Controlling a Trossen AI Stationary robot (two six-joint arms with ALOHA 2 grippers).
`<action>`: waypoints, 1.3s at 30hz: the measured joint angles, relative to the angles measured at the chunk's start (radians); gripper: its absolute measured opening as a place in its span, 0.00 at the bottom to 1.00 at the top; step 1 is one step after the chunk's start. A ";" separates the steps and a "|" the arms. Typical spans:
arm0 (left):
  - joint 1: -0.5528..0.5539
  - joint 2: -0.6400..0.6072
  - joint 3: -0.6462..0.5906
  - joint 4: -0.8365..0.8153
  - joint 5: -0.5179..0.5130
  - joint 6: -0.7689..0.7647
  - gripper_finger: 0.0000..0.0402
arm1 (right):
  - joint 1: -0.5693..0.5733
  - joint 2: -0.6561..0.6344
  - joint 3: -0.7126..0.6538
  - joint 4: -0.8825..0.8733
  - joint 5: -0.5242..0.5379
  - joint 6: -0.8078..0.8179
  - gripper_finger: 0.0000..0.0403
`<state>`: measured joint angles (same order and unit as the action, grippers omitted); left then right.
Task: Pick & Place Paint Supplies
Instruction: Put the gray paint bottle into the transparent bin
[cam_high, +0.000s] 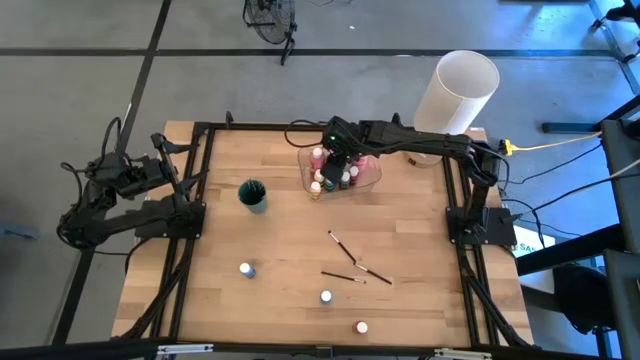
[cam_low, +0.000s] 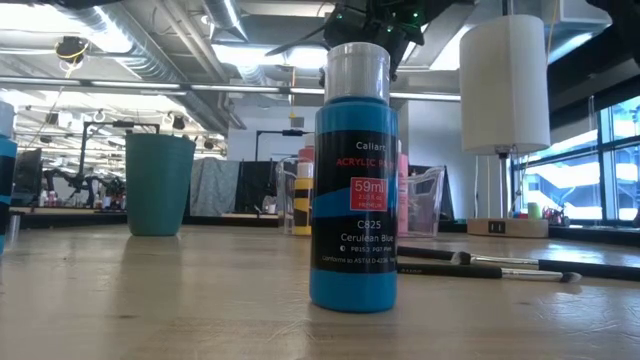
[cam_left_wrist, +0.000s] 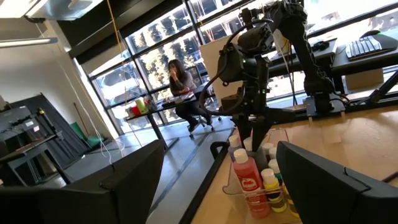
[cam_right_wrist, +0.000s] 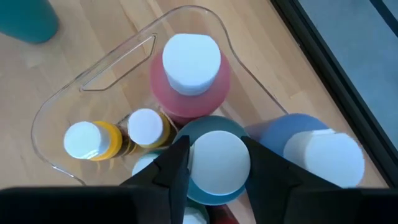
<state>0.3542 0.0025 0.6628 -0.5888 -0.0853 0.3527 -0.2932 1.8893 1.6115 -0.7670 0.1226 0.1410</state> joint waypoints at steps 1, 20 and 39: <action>0.000 0.000 0.000 0.000 0.000 0.000 0.77 | 0.000 0.000 0.000 -0.001 0.000 0.000 0.33; 0.000 0.000 0.000 0.000 0.026 -0.002 0.77 | 0.011 0.003 0.000 -0.002 0.016 0.029 0.46; 0.000 0.000 0.000 0.000 0.026 0.000 0.77 | 0.025 -0.007 0.042 -0.113 0.042 0.042 0.57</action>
<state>0.3542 0.0024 0.6624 -0.5892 -0.0589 0.3523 -0.2682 1.8825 1.6532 -0.8799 0.1643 0.1833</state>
